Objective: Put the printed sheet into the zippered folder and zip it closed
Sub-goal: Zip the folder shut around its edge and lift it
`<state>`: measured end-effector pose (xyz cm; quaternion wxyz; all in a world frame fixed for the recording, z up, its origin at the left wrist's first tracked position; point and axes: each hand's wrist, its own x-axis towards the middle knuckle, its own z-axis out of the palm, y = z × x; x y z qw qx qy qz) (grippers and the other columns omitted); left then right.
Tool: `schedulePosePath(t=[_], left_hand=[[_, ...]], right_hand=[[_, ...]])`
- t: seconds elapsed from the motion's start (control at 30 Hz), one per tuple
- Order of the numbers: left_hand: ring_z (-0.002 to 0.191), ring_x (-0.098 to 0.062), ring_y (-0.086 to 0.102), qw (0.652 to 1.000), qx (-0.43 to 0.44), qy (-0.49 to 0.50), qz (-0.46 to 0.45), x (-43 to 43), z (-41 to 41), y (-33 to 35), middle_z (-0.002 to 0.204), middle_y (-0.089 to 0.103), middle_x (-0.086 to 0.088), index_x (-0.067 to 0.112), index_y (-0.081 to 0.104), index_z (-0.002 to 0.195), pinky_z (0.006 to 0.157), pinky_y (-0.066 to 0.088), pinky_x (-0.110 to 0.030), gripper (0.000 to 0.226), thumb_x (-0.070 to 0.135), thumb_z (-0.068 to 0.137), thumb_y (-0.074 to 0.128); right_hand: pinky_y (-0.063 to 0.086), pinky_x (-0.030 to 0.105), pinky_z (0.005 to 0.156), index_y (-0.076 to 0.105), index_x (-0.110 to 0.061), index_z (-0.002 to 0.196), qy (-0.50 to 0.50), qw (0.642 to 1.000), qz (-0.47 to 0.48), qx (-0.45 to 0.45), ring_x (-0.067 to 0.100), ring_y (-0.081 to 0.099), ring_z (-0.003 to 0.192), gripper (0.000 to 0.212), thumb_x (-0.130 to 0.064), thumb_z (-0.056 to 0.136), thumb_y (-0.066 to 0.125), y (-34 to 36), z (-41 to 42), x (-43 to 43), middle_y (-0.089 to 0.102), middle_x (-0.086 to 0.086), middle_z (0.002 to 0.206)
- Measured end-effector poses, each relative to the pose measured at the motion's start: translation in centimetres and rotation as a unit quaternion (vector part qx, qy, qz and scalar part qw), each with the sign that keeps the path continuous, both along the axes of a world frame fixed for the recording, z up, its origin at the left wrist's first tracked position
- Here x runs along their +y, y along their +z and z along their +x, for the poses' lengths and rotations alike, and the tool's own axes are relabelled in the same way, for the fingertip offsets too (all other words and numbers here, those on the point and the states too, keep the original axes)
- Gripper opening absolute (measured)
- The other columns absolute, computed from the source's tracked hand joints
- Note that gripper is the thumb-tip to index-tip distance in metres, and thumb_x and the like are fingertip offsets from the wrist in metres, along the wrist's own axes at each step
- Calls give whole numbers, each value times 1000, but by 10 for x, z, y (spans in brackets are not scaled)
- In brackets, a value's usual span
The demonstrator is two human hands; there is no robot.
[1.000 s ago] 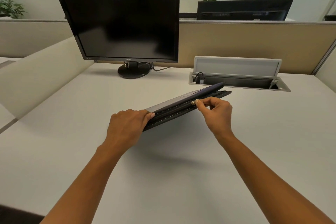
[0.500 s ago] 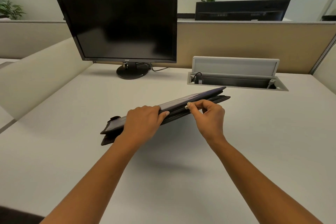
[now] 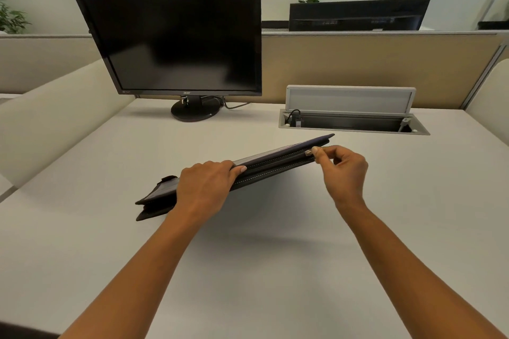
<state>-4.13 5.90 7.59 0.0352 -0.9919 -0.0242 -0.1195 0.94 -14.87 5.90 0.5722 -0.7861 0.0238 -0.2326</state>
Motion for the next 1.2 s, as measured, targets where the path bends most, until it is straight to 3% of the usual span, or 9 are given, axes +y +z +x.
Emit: schedulePosePath(t=[0.27, 0.4, 0.47, 0.57, 0.67, 0.9, 1.07, 1.2], left_hand=[[90, -26, 63, 1000, -5, -4, -30, 18, -8, 2, 96, 70, -3, 33, 58, 115, 67, 32, -29, 45, 51, 95, 23], [96, -25, 62, 998, 6, -18, -67, 27, -10, 3, 101, 70, -1, 34, 59, 115, 68, 33, -29, 41, 52, 94, 30], [99, -23, 61, 997, 8, -20, -77, 29, -11, 3, 104, 70, 1, 33, 59, 116, 69, 33, -29, 41, 53, 93, 32], [96, -21, 62, 997, 5, -23, -68, 24, -11, 0, 102, 70, 2, 30, 59, 113, 68, 33, -28, 41, 54, 92, 34], [93, -18, 61, 995, -19, -61, -71, 8, -4, -5, 103, 69, 5, 28, 58, 111, 66, 33, -27, 38, 52, 92, 36], [104, -20, 59, 990, 20, -127, -50, -44, 21, -2, 118, 64, 3, 29, 51, 124, 72, 41, -29, 41, 51, 94, 33], [94, -24, 62, 992, 23, -119, -43, -65, 29, -8, 107, 68, -4, 22, 55, 119, 75, 47, -33, 47, 50, 96, 26], [91, -26, 64, 994, -1, -105, -19, -68, 26, -10, 101, 70, -6, 19, 57, 116, 76, 48, -35, 47, 46, 97, 24]], right_hand=[[41, 15, 60, 70, -2, 90, -26, 1000, 12, 12, 7, 51, 62, 18, -19, 84, 63, -3, 6, -18, 68, 12, 84], [39, 27, 66, 70, -5, 92, -19, 999, -38, 20, 17, 48, 73, 20, -22, 84, 64, -3, 4, -17, 68, 16, 92], [37, 26, 67, 70, -6, 94, -16, 997, -80, 14, 17, 47, 78, 20, -22, 83, 64, -1, 0, -17, 64, 17, 94], [32, 18, 56, 71, -8, 90, -12, 987, -162, -23, 15, 47, 76, 16, -22, 83, 65, 3, -6, -16, 61, 16, 89], [28, 10, 55, 71, -10, 87, -8, 977, -208, -47, 14, 46, 73, 15, -23, 83, 65, 3, -12, -14, 61, 14, 86], [27, 9, 52, 71, -7, 81, 28, 958, -270, -98, 17, 50, 66, 11, -18, 79, 69, -5, -22, -10, 63, 15, 75], [34, 11, 48, 68, -10, 72, 16, 923, -342, -177, 20, 62, 60, 8, -18, 73, 68, -12, -30, -8, 69, 8, 67], [29, 9, 46, 67, -14, 74, -3, 939, -302, -165, 18, 62, 63, 8, -21, 76, 66, -16, -31, -9, 68, 5, 68]])
